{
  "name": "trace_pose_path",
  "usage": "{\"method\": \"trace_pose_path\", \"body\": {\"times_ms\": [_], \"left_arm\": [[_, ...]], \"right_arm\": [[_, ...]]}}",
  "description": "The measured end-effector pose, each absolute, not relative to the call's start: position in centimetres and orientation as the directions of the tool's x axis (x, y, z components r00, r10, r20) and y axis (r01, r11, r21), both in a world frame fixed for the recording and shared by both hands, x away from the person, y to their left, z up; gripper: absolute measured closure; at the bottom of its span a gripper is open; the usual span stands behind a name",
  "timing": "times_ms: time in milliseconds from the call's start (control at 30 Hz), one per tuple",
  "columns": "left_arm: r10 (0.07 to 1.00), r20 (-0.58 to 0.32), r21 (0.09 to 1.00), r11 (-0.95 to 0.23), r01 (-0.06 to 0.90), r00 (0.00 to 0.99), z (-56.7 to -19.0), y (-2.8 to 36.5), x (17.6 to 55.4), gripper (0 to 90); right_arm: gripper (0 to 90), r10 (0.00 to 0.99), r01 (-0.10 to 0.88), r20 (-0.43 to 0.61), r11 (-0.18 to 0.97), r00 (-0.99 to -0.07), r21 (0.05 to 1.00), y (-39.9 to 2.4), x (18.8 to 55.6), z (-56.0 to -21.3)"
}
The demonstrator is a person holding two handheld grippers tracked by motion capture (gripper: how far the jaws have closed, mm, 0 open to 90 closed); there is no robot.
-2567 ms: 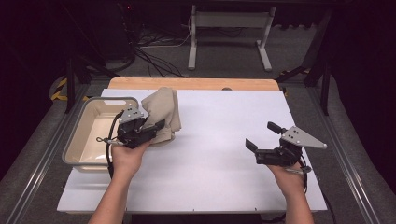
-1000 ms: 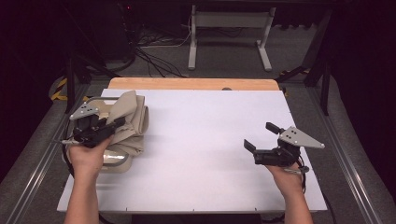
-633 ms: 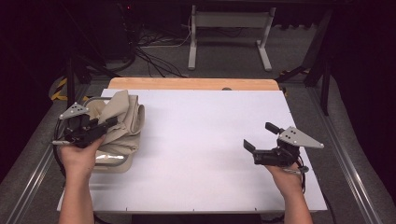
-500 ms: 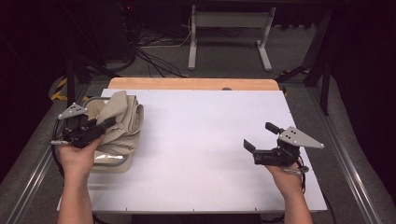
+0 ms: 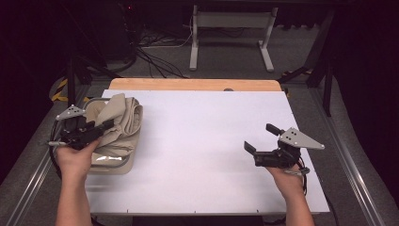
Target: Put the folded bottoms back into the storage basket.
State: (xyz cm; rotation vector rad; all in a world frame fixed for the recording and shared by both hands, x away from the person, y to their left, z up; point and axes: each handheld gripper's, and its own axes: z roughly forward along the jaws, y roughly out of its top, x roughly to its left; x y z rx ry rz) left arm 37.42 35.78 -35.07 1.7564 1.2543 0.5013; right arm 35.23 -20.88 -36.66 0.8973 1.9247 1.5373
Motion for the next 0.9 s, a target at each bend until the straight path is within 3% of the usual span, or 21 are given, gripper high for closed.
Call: {"method": "trace_pose_path", "body": {"times_ms": [533, 900], "left_arm": [[0.912, -0.181, 0.81, -0.075, 0.582, 0.369, -36.2, 37.0, 38.0, 70.8], [0.949, -0.051, 0.733, -0.175, 0.657, 0.31, -36.9, 36.3, 39.0, 68.6]], "right_arm": [[0.2, 0.758, 0.178, 0.008, 0.142, -0.652, 0.974, -20.8, 35.3, -36.7], [0.1, 0.753, 0.179, 0.007, 0.147, -0.658, 0.973, -20.6, 35.3, -36.8]]}}
